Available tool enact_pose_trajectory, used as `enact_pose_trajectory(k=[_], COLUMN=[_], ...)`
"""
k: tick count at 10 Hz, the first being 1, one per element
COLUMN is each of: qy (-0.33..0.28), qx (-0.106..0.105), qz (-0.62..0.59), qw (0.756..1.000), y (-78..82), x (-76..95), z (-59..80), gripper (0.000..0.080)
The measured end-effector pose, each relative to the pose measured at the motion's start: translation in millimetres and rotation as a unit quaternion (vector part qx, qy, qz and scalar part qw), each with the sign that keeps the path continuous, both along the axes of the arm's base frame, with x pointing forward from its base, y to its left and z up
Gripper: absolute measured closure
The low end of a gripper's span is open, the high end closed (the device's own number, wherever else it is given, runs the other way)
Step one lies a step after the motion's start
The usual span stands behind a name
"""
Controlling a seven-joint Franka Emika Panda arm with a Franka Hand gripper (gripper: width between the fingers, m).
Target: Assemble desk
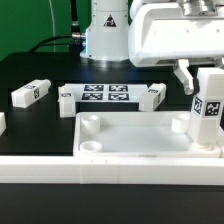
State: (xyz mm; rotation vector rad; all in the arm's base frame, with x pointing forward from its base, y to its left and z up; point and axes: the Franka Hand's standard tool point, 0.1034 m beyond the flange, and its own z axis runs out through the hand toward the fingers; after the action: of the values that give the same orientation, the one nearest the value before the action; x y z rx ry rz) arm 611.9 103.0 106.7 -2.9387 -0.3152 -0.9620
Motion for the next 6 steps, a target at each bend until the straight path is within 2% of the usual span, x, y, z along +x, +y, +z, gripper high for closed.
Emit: enact_pose_trajectory(k=[6], qy=[0.003], qx=[0.000], qz=[0.001], qw=[1.000], y=[0.0], x=[-0.3], z=[-0.8], gripper=[0.0509])
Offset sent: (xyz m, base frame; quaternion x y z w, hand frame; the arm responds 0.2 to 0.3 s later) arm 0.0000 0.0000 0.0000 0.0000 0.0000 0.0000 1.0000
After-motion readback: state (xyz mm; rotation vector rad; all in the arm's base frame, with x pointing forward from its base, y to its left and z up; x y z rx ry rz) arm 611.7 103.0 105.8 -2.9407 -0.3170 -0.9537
